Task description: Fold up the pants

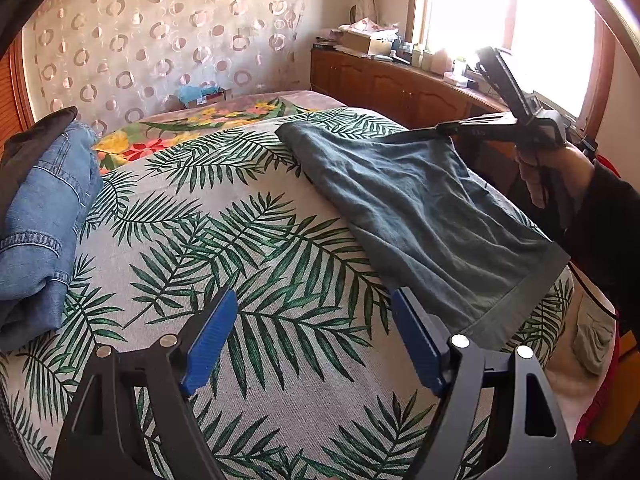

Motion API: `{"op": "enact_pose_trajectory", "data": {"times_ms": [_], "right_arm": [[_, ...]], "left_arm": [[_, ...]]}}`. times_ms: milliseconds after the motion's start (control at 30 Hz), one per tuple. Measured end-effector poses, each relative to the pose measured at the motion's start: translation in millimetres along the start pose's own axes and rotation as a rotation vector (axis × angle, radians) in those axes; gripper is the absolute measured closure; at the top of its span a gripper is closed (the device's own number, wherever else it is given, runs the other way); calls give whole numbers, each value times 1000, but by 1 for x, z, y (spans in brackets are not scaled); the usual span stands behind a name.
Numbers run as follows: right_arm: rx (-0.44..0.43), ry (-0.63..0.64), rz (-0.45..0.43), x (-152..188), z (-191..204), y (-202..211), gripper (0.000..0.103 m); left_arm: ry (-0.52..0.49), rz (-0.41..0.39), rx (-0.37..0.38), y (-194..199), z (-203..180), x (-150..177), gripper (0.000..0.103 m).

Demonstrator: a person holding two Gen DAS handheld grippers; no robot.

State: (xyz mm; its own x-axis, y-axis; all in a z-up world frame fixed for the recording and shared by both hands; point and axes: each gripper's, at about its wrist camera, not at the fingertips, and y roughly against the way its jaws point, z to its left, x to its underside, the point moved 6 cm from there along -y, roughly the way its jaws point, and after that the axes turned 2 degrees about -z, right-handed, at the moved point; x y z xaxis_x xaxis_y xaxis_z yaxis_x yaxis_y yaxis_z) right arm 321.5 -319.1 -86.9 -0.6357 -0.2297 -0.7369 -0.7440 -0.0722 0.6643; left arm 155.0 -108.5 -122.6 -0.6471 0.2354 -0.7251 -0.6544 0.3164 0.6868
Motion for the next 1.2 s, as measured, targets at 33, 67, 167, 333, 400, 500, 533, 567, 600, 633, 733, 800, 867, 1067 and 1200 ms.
{"op": "enact_pose_trajectory", "data": {"times_ms": [33, 67, 167, 333, 400, 500, 533, 567, 600, 633, 733, 800, 867, 1067, 1200], "right_arm": [[-4, -9, 1, 2, -2, 2, 95], [-8, -21, -2, 4, -4, 6, 89], [-43, -48, -2, 13, -10, 15, 84], [-101, -68, 7, 45, -4, 50, 83], [-113, -59, 10, 59, -1, 66, 83], [-154, -69, 18, 78, 4, 86, 83], [-166, -74, 19, 84, 5, 92, 83], [-174, -77, 17, 90, 6, 98, 83], [-178, -76, 17, 95, 7, 103, 83], [-184, -76, 19, 101, 9, 107, 83], [-187, -72, 35, 114, 9, 116, 83], [-167, -64, 46, 119, 11, 119, 84], [-172, -59, 48, 124, 9, 124, 95], [-160, -63, 6, 124, 5, 151, 100], [-142, -69, 28, 130, 8, 150, 100]], "left_arm": [[0, 0, 1, 0, -1, 0, 23], [-2, -1, 2, 0, -1, 0, 23], [-5, -2, 5, -1, -3, -1, 23], [-4, -3, 13, -3, -5, -1, 23], [-5, 0, 15, -4, -7, 0, 23], [-7, 6, 19, -6, -10, 1, 23], [-7, 7, 22, -7, -12, 2, 23], [-8, 9, 24, -7, -12, 2, 23], [-9, 10, 24, -8, -14, 2, 23], [-12, 12, 24, -8, -14, 3, 23], [-14, 12, 25, -7, -16, 3, 23], [-13, 11, 25, -6, -16, 3, 23], [-13, 11, 26, -6, -16, 3, 23], [-16, 16, 27, -6, -18, 6, 23], [-23, 19, 34, -6, -23, 6, 23]]}}
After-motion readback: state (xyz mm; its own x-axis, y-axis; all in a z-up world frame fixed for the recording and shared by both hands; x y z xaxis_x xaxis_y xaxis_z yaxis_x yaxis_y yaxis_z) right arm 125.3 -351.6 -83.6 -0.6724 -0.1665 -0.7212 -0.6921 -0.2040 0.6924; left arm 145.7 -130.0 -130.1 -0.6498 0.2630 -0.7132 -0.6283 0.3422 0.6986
